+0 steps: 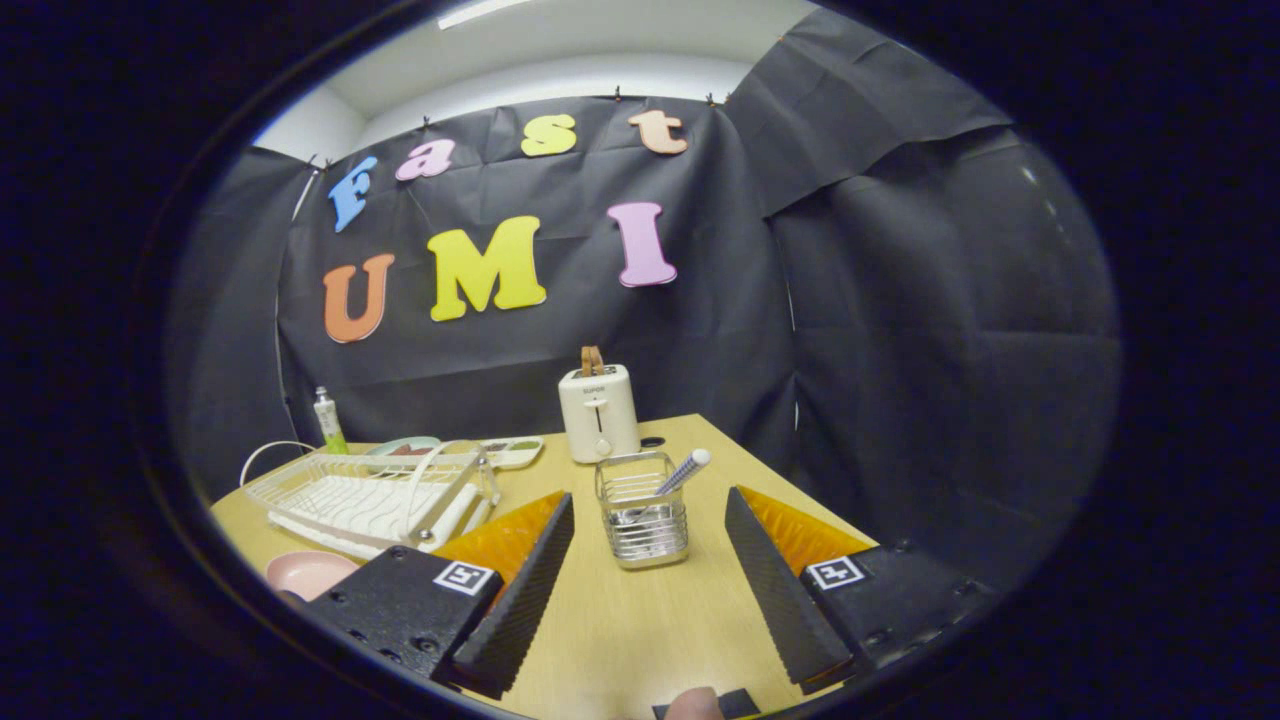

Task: Take the plate from the dish rack, then take the spoon from the basket and place it into the plate.

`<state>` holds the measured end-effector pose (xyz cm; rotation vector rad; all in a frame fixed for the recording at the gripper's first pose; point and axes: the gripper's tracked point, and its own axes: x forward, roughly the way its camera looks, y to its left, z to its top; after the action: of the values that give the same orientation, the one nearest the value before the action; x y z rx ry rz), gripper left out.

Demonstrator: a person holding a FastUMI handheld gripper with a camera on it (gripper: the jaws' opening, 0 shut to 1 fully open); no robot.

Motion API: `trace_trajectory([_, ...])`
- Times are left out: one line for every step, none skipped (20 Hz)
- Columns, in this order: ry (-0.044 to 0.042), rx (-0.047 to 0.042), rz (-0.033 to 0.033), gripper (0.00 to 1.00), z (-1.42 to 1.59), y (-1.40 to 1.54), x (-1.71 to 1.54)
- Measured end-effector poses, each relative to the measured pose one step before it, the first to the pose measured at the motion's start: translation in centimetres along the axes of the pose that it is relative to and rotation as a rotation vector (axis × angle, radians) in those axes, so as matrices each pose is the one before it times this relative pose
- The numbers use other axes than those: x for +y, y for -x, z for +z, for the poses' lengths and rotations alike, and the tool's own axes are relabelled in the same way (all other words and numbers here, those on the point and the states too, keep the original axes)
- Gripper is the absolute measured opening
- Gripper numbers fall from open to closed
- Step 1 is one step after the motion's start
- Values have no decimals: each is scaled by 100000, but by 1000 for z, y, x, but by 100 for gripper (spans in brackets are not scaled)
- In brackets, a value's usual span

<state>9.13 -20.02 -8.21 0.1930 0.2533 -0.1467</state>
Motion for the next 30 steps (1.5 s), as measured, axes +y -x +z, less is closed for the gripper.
trace_trajectory([908,480,1590,98,-50,-1299,-95])
trace_trajectory([1073,1538,-210,98,-267,-1153,-471])
trace_trajectory([-1060,618,-285,98,-85,-1077,-527])
trace_trajectory([-1227,1204,477,99,-154,-869,-213])
trace_trajectory([-335,674,-215,98,-67,-663,-369])
trace_trajectory([591,-51,1073,97,100,-603,-31])
trace_trajectory([1064,-443,1103,96,156,-528,243])
trace_trajectory([1230,118,696,95,143,-554,176])
trace_trajectory([954,943,958,91,-141,-613,153])
trace_trajectory([500,819,848,88,41,-533,161])
trace_trajectory([71,1558,799,84,-77,-438,93])
trace_trajectory([-42,1506,1312,80,-219,-386,165])
trace_trajectory([159,479,582,76,-12,-420,45])
trace_trajectory([786,383,164,72,-45,-200,-113])
trace_trajectory([182,-257,211,68,78,-197,-39])
trace_trajectory([808,42,207,63,136,-149,15])
trace_trajectory([1388,-414,-1478,56,11,-175,-357])
trace_trajectory([936,-525,-1534,50,192,14,-413])
trace_trajectory([-574,-204,634,39,61,-155,39])
trace_trajectory([-1247,125,729,33,81,-109,23])
trace_trajectory([-1696,-360,856,30,215,193,-22])
trace_trajectory([-1518,-1067,1291,28,410,111,50])
trace_trajectory([521,-819,-1074,23,218,-81,-229])
trace_trajectory([1162,-599,79,19,181,53,13])
trace_trajectory([707,-709,106,16,212,92,173])
trace_trajectory([1196,-847,73,16,467,182,75])
trace_trajectory([598,-598,55,15,332,132,96])
trace_trajectory([90,-806,216,15,637,211,78])
trace_trajectory([-220,-938,132,15,671,335,106])
trace_trajectory([-68,-1416,-321,15,965,429,77])
